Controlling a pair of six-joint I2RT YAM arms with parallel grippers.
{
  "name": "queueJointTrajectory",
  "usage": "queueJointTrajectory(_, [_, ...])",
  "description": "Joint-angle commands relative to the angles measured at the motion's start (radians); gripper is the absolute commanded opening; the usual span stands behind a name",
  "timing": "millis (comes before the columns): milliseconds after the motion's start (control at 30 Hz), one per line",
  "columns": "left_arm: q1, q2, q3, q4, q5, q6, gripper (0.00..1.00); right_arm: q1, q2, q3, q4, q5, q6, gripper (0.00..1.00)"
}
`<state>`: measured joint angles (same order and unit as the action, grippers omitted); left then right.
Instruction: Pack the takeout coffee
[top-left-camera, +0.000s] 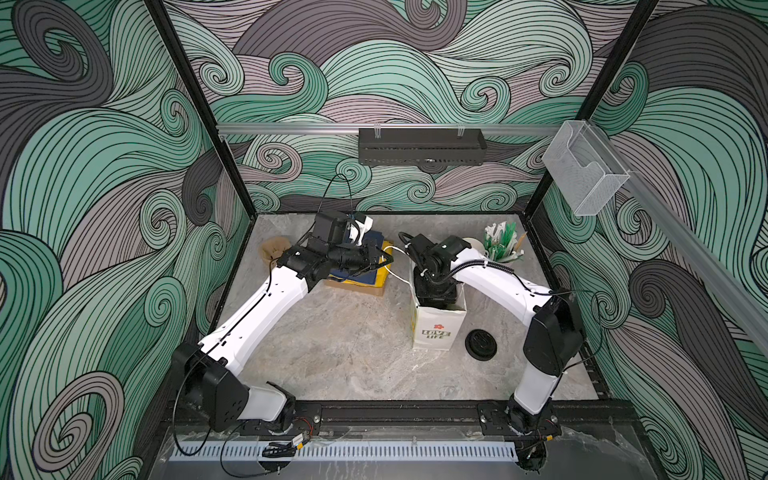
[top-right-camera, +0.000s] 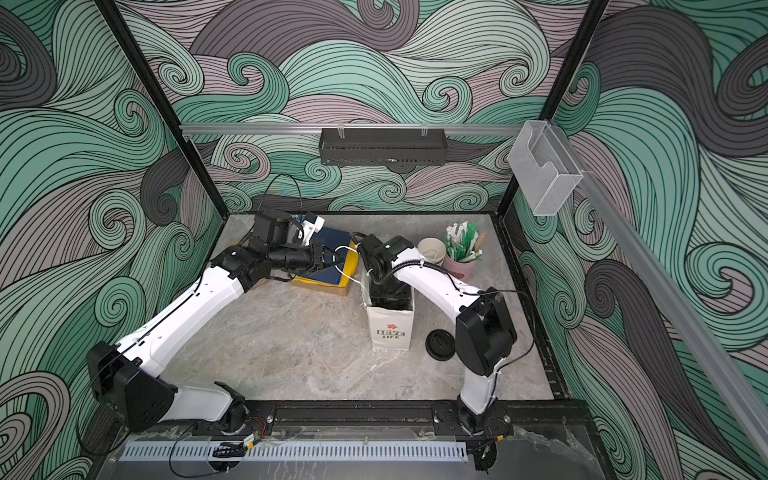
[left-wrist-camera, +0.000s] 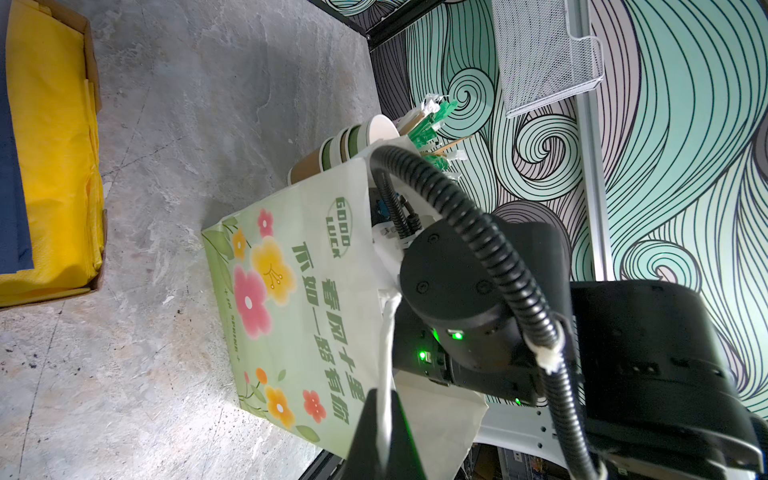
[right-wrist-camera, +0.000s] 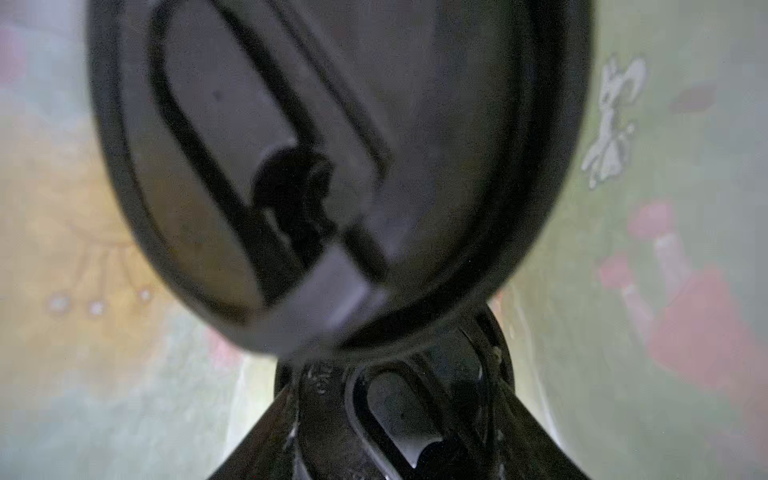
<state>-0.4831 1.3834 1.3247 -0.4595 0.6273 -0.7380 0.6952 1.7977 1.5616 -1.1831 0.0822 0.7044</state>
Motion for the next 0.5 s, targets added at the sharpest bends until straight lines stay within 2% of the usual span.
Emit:
queueJointTrajectory(0, [-0.005, -0.016, 0.018, -0.005, -0.012, 0.002, 0.00, 0.000, 0.021, -0.054, 0.017, -0.006, 0.015, 0.54])
queueJointTrajectory(467, [-0.005, -0.015, 0.019, -0.004, -0.012, 0.002, 0.00, 0.000, 0.049, -0.115, 0.029, -0.025, 0.017, 0.54])
